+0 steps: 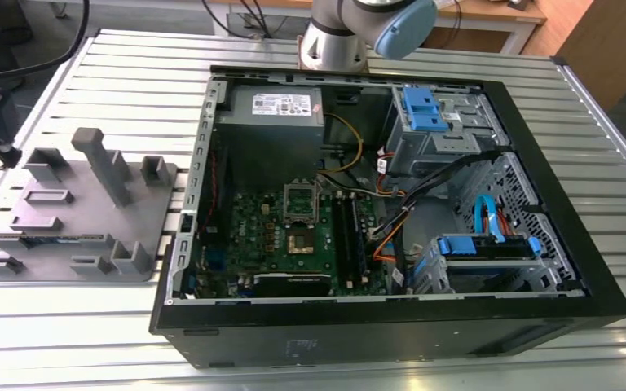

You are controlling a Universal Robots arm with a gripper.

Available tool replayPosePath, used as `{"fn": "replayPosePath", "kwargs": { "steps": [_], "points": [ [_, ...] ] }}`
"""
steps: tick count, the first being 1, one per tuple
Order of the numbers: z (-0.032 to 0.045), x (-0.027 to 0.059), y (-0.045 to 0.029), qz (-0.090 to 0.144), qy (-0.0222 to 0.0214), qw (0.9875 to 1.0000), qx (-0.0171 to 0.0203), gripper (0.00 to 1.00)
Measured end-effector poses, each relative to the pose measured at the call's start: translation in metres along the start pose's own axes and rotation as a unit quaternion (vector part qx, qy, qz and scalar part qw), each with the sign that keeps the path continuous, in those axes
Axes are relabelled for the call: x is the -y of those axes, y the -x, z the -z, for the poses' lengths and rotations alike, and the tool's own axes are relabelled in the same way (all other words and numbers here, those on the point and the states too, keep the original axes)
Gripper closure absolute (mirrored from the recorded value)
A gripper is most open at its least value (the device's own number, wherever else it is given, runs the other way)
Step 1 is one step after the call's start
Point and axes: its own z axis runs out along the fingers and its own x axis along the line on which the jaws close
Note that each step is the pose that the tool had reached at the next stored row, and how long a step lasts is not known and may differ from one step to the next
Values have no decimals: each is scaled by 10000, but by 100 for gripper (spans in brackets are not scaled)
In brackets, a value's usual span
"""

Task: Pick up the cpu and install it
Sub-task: 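Pick up the cpu and move it towards the insertion slot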

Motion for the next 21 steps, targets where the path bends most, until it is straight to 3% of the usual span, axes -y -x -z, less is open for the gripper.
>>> {"fn": "replayPosePath", "kwargs": {
  "steps": [21],
  "points": [
    [296, -3, 13, 0, 0, 10000, 0, 53]
  ]
}}
